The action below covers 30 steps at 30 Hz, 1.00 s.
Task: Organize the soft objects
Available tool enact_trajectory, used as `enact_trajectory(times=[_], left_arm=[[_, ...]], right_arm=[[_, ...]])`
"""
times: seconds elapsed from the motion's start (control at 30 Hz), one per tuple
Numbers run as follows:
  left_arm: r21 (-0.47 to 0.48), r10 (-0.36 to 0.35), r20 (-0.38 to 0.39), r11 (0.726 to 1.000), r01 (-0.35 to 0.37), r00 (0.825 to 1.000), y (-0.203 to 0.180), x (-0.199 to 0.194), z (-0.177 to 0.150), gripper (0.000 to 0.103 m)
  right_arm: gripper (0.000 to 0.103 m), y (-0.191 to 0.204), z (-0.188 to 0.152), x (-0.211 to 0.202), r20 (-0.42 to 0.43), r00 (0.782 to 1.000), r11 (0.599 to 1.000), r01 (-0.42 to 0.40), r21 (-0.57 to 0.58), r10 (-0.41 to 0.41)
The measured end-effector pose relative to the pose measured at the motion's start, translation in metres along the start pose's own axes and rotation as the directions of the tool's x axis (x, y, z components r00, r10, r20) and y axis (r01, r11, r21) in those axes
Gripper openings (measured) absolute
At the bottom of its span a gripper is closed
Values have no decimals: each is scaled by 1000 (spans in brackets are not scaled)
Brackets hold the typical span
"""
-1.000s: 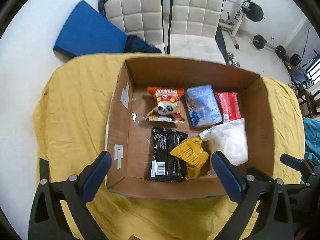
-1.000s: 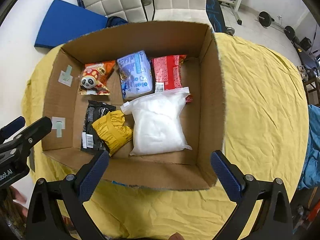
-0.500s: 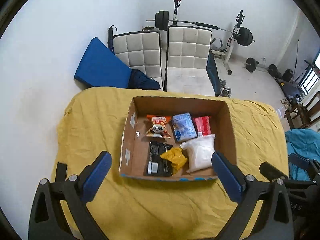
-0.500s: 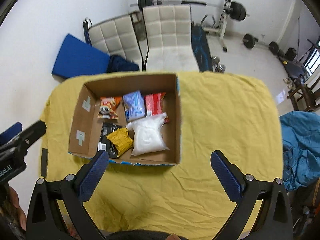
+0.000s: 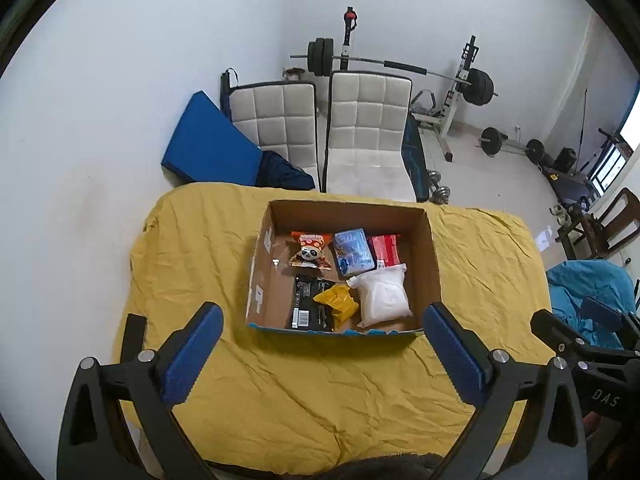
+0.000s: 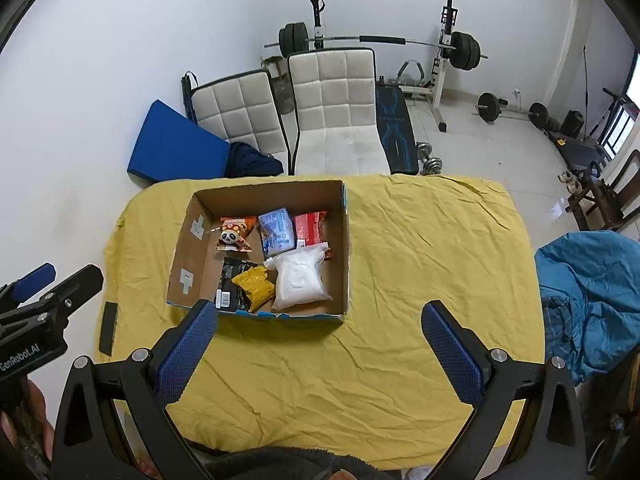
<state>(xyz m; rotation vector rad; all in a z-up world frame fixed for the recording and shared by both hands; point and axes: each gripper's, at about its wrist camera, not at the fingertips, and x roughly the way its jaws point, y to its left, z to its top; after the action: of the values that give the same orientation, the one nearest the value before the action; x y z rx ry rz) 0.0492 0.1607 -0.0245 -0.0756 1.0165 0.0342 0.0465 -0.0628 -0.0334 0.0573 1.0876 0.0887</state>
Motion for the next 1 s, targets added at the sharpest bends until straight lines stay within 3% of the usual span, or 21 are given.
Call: enact_trajectory(times=[0.43,1.0], left_arm=[[2,4,10,1000,-4,1000,-6,-20,-17,103],[-2,10,45,1000,-10,999,-12,-32,-19,103]], right_arm=[[103,-12,-13,-38,14,1000,1000,3,29,-3],[103,-14,-16,-49,34,999,999,30,28,-31]])
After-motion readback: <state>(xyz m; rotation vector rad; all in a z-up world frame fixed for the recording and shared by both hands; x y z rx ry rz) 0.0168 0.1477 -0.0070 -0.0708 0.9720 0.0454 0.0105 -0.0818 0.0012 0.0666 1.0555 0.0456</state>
